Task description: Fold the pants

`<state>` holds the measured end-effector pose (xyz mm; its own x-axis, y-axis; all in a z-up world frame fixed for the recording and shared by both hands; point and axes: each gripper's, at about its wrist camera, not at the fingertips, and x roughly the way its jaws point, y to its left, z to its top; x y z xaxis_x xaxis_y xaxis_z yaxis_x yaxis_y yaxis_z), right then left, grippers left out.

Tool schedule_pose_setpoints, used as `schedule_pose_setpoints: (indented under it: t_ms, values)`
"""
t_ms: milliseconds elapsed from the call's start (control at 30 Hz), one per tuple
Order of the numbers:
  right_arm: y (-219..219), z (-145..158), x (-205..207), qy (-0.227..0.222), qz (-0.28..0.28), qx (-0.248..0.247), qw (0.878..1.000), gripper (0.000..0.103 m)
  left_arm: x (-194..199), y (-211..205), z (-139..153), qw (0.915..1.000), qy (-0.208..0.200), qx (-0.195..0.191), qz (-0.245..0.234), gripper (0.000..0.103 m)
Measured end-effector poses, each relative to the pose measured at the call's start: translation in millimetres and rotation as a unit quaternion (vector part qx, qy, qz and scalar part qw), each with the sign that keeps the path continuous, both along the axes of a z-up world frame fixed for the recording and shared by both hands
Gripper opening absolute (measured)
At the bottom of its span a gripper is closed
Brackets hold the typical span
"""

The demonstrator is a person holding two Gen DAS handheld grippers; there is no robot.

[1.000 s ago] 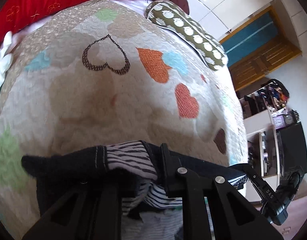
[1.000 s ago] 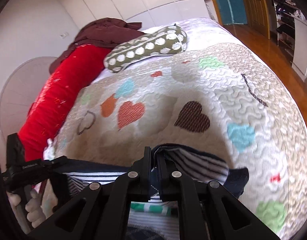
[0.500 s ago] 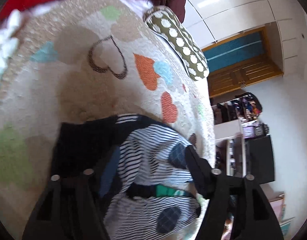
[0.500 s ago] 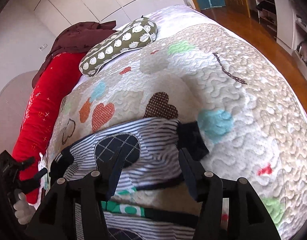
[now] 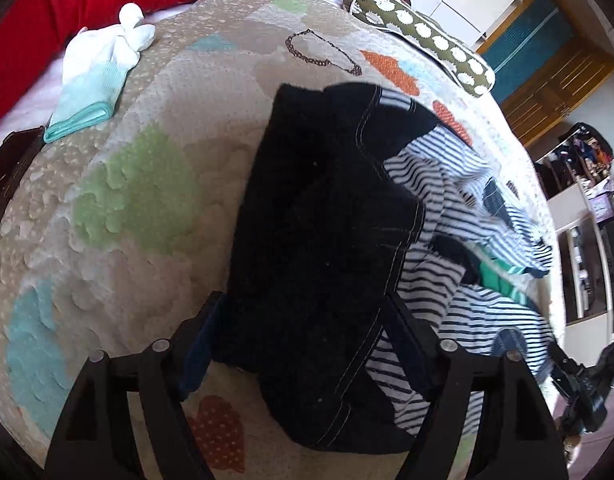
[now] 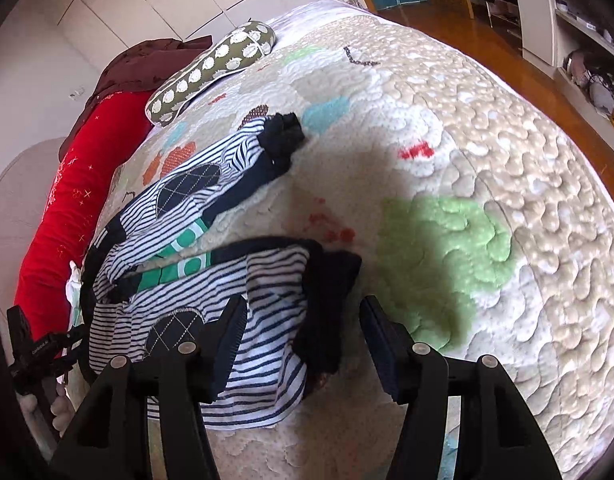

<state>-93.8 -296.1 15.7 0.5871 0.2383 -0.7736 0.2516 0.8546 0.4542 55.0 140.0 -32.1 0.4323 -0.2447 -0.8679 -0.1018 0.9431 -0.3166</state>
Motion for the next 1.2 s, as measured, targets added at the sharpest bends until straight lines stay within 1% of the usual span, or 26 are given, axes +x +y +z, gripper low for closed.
schedule_pose_setpoints:
  t_ms: [33, 67, 100, 133, 200, 233, 300, 400, 533, 567, 667, 700, 767, 800, 833, 867, 900, 933, 1000, 1067, 1200]
  values:
    - [3.2, -2.5, 0.1, 0.000, -0.001, -0.004, 1.000, 0.064, -1.4, -8.1, -1.9, 0.9996, -0.005, 0.029, 0.002, 0.076]
    - [7.2, -3.6, 0.7, -0.003, -0.002, -0.013, 1.000, 0.065, -2.0, -14.1, -2.0, 0.9989, -0.006, 0.047, -0.001, 0.069]
    - [11.0, -4.1, 1.6, -0.007, 0.001, -0.022, 1.000, 0.063, -3.2, -19.5, -1.2, 0.9981, -0.005, 0.062, -0.005, 0.035]
    - [15.1, -4.2, 3.0, -0.007, 0.006, -0.031, 0.999, 0.047, -2.6, -22.2, 0.4, 0.9976, 0.001, 0.069, -0.007, 0.024]
    - [23.0, -4.3, 7.4, 0.001, 0.024, -0.045, 0.999, 0.021, -4.1, -19.5, 5.2, 0.9973, 0.005, 0.073, 0.002, 0.024]
    - [25.3, -4.0, 9.3, 0.006, 0.032, -0.045, 0.998, 0.017, -6.3, -15.2, 10.1, 0.9968, 0.006, 0.079, 0.009, 0.024]
    - [28.4, 0.0, 8.6, 0.003, 0.043, -0.043, 0.998, 0.016, -12.0, -1.5, 22.0, 0.9965, 0.000, 0.081, 0.020, 0.024]
    - [35.5, 5.6, 1.5, -0.009, 0.061, -0.051, 0.997, 0.015, -22.1, 17.0, 32.2, 0.9972, 0.000, 0.068, 0.031, 0.025]
    - [40.9, -3.9, -6.1, -0.004, 0.064, -0.041, 0.997, 0.016, -34.7, 26.3, 27.0, 0.9977, 0.009, 0.057, 0.034, 0.028]
    - [40.2, -8.4, -7.3, -0.001, 0.058, -0.037, 0.998, 0.016, -37.0, 27.6, 23.8, 0.9980, 0.013, 0.048, 0.039, 0.030]
    - [31.0, -14.4, -12.1, -0.002, 0.040, -0.005, 0.999, 0.016, -49.7, 35.0, 23.4, 0.9983, 0.008, 0.018, 0.056, 0.030]
    - [28.4, -13.5, -13.2, 0.000, 0.038, 0.003, 0.999, 0.019, -56.7, 37.0, 27.4, 0.9982, -0.002, 0.011, 0.060, 0.032]
    - [23.1, -5.0, -16.6, -0.003, 0.032, 0.009, 0.999, 0.029, -71.5, 39.6, 38.7, 0.9972, -0.028, 0.007, 0.069, 0.035]
    - [20.7, 1.5, -18.5, -0.012, 0.027, 0.004, 1.000, 0.040, -79.4, 40.5, 45.1, 0.9962, -0.042, 0.010, 0.075, 0.040]
    - [18.8, 9.3, -19.6, -0.023, 0.021, -0.004, 1.000, 0.048, -89.2, 41.8, 53.9, 0.9946, -0.062, 0.016, 0.082, 0.049]
    - [16.6, 17.6, -19.4, -0.034, 0.016, -0.012, 0.999, 0.051, -95.1, 42.3, 58.5, 0.9933, -0.073, 0.019, 0.087, 0.053]
    - [14.8, 24.5, -16.6, -0.043, 0.012, -0.017, 0.999, 0.057, -100.2, 42.9, 64.0, 0.9919, -0.084, 0.023, 0.093, 0.056]
    - [13.4, 30.4, -10.9, -0.048, 0.008, -0.020, 0.999, 0.062, -104.3, 42.9, 69.5, 0.9907, -0.094, 0.026, 0.095, 0.056]
    - [11.9, 37.2, 6.6, -0.049, 0.002, -0.022, 0.999, 0.065, -107.5, 39.9, 77.2, 0.9903, -0.103, 0.029, 0.088, 0.057]
    - [13.8, 38.2, 32.9, -0.045, -0.003, -0.034, 0.998, 0.065, -112.2, 36.3, 85.7, 0.9897, -0.115, 0.032, 0.079, 0.057]
    - [9.9, 25.7, 87.0, -0.012, -0.033, -0.055, 0.998, 0.065, -118.4, 30.1, 94.9, 0.9888, -0.130, 0.033, 0.065, 0.066]
